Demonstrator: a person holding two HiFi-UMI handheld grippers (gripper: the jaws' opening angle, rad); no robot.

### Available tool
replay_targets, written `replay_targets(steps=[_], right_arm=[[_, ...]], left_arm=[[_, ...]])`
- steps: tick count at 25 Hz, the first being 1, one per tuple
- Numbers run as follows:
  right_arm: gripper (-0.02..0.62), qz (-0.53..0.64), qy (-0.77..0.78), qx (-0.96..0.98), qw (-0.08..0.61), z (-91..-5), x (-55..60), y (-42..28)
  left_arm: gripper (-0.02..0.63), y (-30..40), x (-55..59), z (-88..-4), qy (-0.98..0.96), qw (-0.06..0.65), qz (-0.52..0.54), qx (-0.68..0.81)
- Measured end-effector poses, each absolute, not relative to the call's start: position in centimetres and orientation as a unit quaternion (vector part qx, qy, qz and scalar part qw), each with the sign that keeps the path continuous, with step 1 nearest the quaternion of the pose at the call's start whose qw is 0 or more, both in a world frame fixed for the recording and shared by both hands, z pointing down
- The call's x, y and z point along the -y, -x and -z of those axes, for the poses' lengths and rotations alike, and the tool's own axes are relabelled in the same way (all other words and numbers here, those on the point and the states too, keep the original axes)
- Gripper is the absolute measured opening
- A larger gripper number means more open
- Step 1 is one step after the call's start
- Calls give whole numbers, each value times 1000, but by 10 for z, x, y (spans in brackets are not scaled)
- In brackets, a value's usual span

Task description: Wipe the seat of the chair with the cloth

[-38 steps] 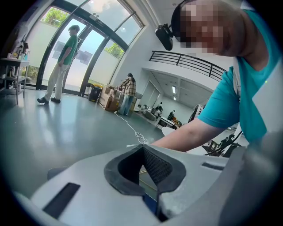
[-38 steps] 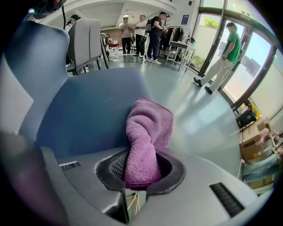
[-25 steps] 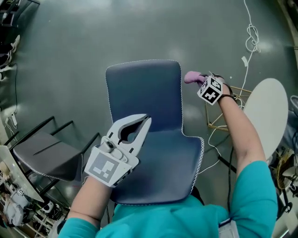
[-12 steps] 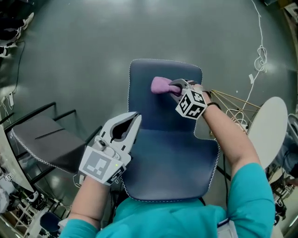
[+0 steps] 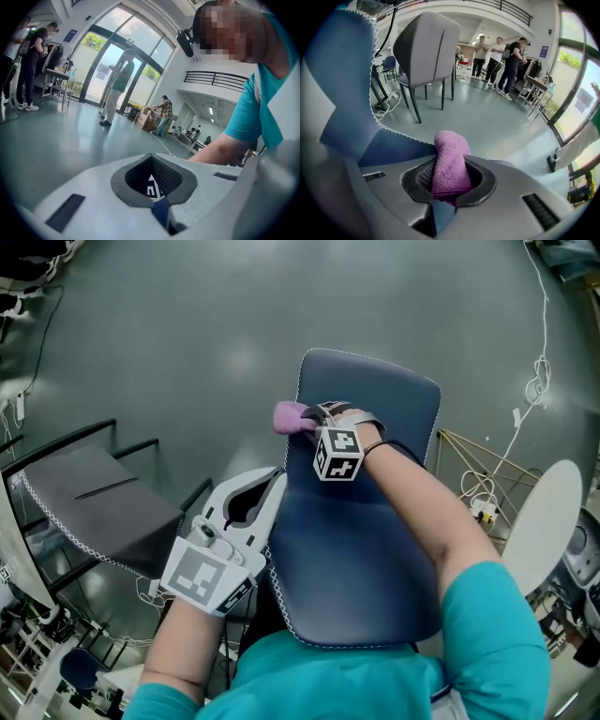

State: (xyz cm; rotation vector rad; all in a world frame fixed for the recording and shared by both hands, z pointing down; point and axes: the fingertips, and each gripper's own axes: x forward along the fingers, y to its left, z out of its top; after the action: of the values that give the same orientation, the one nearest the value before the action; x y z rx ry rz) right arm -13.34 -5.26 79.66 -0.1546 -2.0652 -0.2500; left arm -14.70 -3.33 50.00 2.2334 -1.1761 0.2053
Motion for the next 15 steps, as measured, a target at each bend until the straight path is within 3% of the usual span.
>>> replay_targets(steps=[15], right_arm=[[57, 145, 77, 831, 532, -823, 41, 112]], left_arm=[[-12, 137, 29, -502, -847, 306, -83, 427]])
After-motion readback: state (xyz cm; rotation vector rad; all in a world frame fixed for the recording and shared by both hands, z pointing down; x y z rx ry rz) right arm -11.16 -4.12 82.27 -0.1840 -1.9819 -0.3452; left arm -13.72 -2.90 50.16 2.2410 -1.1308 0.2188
